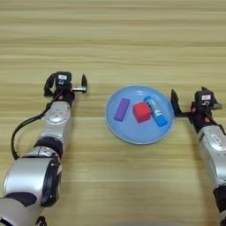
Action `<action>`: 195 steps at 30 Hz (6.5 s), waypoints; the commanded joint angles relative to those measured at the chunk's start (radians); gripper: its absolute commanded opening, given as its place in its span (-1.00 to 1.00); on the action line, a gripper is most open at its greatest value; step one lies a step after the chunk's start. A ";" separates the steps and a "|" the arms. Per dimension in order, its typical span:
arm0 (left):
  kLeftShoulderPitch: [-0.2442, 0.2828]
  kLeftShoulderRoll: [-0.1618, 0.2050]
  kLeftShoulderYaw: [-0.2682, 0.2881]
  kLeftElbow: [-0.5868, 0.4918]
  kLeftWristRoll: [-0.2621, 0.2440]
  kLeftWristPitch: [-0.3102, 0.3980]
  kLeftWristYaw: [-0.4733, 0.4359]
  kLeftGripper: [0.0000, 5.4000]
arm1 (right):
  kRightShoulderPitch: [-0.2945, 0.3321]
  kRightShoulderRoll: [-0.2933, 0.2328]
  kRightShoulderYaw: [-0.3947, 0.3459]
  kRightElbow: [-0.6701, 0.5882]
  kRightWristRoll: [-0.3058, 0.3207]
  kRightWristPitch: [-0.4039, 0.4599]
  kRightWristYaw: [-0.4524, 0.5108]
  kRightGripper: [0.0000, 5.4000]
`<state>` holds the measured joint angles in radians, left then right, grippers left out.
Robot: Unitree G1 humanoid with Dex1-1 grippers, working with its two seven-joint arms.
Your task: Move the objects on the table
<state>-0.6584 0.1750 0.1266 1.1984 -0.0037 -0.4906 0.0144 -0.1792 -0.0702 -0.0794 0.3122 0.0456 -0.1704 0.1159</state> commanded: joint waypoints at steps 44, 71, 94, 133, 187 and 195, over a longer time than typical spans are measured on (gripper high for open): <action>0.410 -0.029 -0.316 -0.733 -0.062 0.217 -0.630 1.00 | -0.078 -0.035 -0.071 0.122 0.003 -0.047 -0.103 0.99; 0.431 -0.087 -0.413 -0.725 -0.018 0.202 -0.628 1.00 | -0.078 -0.033 -0.060 0.130 0.000 -0.042 -0.103 0.99; 0.411 -0.084 -0.405 -0.683 -0.012 0.181 -0.609 1.00 | -0.078 -0.031 -0.055 0.130 -0.001 -0.043 -0.103 0.99; 0.387 -0.081 -0.385 -0.661 0.009 0.183 -0.577 -0.14 | -0.081 -0.028 -0.049 0.128 -0.001 -0.040 -0.111 1.00; 0.209 -0.049 -0.114 -0.387 0.019 0.144 -0.179 -0.14 | -0.083 -0.029 -0.046 0.134 -0.005 -0.046 -0.113 1.00; 0.163 -0.042 -0.108 -0.244 0.022 0.094 -0.153 -0.14 | -0.082 -0.029 -0.046 0.133 -0.006 -0.047 -0.113 1.00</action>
<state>-0.4739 0.1280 0.0163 0.9195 0.0014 -0.3845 -0.1467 -0.2485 -0.1034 -0.1249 0.4385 0.0398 -0.2119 0.0073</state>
